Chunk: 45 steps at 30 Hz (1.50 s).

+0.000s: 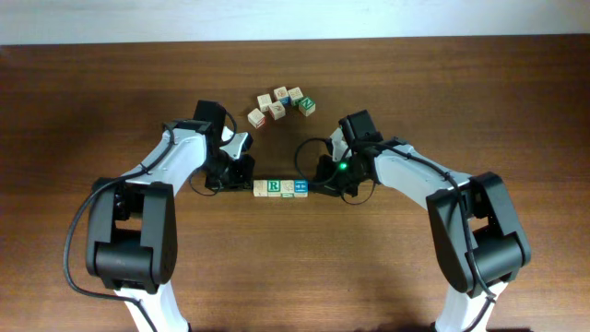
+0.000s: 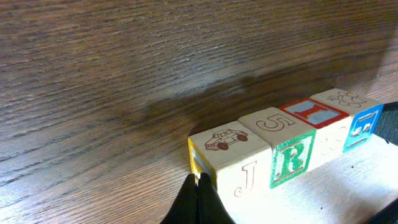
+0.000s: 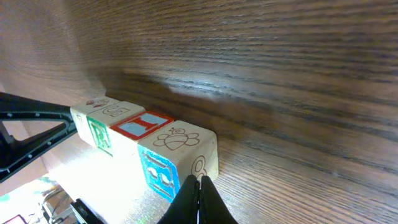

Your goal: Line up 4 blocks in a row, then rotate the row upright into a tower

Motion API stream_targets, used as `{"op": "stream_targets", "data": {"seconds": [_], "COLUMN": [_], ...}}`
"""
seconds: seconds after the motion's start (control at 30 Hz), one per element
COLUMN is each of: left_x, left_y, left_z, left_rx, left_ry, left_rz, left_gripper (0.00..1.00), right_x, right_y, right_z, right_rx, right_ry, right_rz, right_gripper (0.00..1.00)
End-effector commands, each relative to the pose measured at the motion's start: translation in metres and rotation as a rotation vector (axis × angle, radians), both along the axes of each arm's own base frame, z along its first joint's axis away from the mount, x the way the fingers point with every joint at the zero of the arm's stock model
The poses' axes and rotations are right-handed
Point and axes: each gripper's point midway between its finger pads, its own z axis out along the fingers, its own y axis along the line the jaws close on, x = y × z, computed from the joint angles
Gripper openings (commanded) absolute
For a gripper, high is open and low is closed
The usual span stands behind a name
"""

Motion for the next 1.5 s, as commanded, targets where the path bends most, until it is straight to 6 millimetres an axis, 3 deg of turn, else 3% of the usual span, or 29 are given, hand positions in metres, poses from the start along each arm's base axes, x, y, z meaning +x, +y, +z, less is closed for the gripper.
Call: {"op": "stream_targets", "data": {"seconds": [0.0, 0.57, 0.9, 0.97, 1.03, 1.2, 1.33, 1.4, 1.47], "left_x": [0.007, 0.006, 0.005, 0.005, 0.006, 0.006, 0.006, 0.011, 0.007], "left_y": [-0.004, -0.004, -0.006, -0.007, -0.004, 0.042, 0.049, 0.049, 0.019], "left_z": [0.006, 0.006, 0.006, 0.006, 0.004, -0.01, -0.002, 0.007, 0.014], "left_rx": [-0.021, -0.021, -0.02, -0.021, -0.002, 0.273, 0.32, 0.318, 0.131], "left_ry": [-0.013, -0.012, -0.01, -0.01, -0.012, 0.002, 0.015, 0.009, -0.02], "left_rz": [0.007, 0.007, 0.001, 0.001, 0.002, 0.106, 0.106, 0.105, -0.066], "left_gripper": [0.0, 0.0, 0.0, 0.0, 0.0, 0.0, 0.0, 0.0, 0.0], "right_x": [-0.008, -0.01, -0.012, -0.011, -0.008, -0.008, -0.006, -0.006, -0.007], "right_y": [0.008, 0.046, 0.06, 0.057, 0.04, 0.031, 0.026, 0.023, 0.024], "right_z": [-0.004, 0.017, 0.031, 0.028, 0.013, 0.006, 0.005, 0.006, 0.006], "right_rx": [0.01, 0.137, 0.12, 0.095, -0.008, -0.066, -0.069, -0.058, -0.052], "right_ry": [0.007, -0.116, -0.196, -0.175, -0.104, -0.074, -0.067, -0.071, -0.07], "right_rz": [0.042, 0.183, 0.227, 0.194, 0.083, 0.035, 0.023, 0.042, 0.049], "right_gripper": [0.04, 0.04, 0.05, 0.04, 0.04, 0.04, 0.04, 0.04, 0.04]}}
